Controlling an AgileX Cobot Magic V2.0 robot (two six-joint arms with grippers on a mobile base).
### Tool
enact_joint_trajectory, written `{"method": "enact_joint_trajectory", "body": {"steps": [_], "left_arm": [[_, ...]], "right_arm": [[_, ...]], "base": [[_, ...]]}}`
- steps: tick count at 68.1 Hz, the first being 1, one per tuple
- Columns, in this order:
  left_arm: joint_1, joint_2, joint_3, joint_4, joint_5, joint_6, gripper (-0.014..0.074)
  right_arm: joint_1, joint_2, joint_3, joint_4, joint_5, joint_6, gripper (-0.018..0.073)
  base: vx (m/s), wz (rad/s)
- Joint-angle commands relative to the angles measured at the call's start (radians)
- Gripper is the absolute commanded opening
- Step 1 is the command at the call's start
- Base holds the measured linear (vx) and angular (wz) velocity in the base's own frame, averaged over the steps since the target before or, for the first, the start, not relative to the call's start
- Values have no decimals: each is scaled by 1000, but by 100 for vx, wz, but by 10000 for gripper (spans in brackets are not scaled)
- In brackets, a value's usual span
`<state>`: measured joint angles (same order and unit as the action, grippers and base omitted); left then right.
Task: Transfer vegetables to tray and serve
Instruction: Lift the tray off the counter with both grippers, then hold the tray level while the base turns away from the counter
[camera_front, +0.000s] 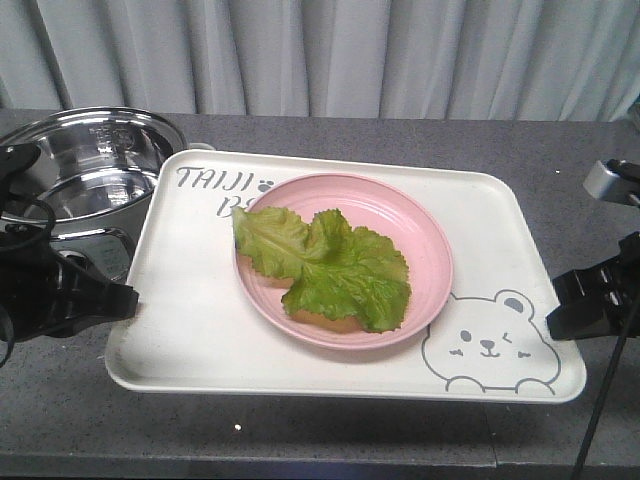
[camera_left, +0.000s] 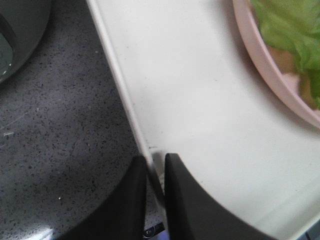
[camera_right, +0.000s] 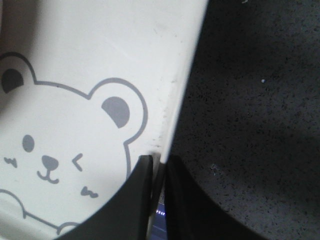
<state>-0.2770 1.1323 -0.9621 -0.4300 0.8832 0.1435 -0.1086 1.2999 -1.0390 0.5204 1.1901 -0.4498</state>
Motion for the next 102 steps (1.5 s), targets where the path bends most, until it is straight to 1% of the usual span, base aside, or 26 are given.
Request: {"method": "enact_joint_trajectory", "body": {"steps": [1, 102], "left_arm": [[-20, -23, -31, -102, -34, 25, -7], [-20, -23, -31, -102, -33, 25, -7]], "right_arm": [[17, -35, -29, 139, 61, -41, -3], [17, -35, -29, 144, 63, -41, -3]], "base": [[0, 0], [0, 0]]}}
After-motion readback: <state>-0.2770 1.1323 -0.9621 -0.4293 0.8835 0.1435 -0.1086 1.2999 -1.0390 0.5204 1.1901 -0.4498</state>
